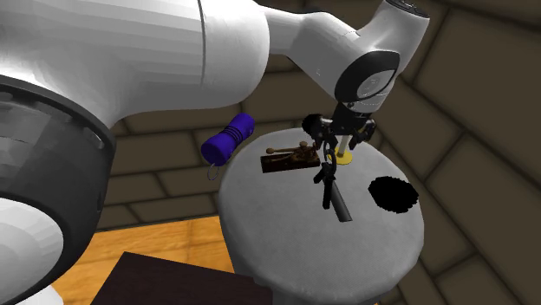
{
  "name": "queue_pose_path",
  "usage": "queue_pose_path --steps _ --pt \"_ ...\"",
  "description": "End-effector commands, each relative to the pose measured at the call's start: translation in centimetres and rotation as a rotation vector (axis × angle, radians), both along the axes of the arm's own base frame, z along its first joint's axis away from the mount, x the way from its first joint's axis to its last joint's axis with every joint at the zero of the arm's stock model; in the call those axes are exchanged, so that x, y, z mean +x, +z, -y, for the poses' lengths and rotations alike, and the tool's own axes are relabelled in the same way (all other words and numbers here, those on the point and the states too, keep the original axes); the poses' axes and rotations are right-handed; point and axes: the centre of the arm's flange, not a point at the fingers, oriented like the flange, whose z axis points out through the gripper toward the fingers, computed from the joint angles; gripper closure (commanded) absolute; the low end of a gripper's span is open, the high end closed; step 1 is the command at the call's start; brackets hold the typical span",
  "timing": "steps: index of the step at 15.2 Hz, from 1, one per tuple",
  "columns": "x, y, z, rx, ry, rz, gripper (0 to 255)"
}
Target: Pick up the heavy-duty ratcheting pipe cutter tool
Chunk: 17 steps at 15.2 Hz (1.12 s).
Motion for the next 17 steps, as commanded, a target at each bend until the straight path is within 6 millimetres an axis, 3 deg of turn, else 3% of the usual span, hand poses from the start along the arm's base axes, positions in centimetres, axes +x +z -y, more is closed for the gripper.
queue_pose_path --steps 1,2,11,17 --pt "0.0 -0.4 0.0 0.0 0.0 0.001 0" --pt "-0.1 -0.3 0.0 0.0 0.0 0.001 255" --pt "0.0 -0.4 0.0 0.0 0.0 0.001 255" --pt "0.0 2.8 0.0 0.0 0.0 0.001 255"
